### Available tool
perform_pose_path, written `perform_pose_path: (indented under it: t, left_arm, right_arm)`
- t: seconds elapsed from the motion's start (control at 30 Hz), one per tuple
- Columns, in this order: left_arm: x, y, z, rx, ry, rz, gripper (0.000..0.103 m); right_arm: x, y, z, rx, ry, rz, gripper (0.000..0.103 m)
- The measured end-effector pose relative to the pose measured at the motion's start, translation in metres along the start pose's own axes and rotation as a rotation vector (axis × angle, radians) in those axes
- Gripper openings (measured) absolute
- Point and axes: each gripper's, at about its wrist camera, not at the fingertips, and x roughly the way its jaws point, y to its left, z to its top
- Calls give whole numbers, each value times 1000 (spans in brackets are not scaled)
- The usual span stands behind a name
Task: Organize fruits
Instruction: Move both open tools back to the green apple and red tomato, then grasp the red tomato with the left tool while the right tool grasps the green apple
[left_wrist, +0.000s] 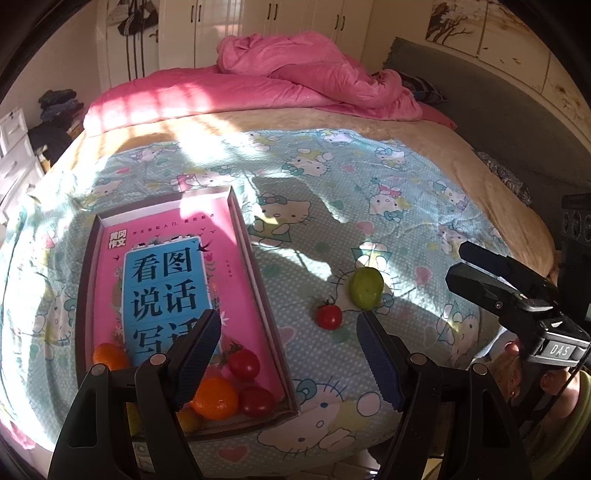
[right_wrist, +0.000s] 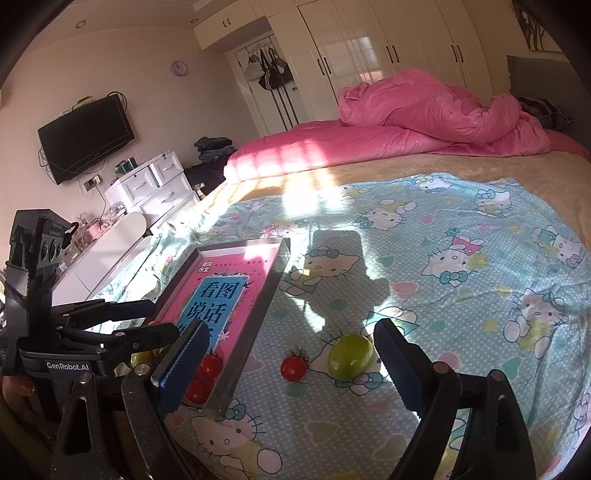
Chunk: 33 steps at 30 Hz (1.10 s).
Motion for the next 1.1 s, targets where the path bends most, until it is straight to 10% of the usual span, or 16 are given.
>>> perform_pose_path:
  t: [1.1]
  left_arm:
    - [98,-37,-17,77,196,-42,77]
  right_arm:
    - [14,-56,-20,170,109,-56,90]
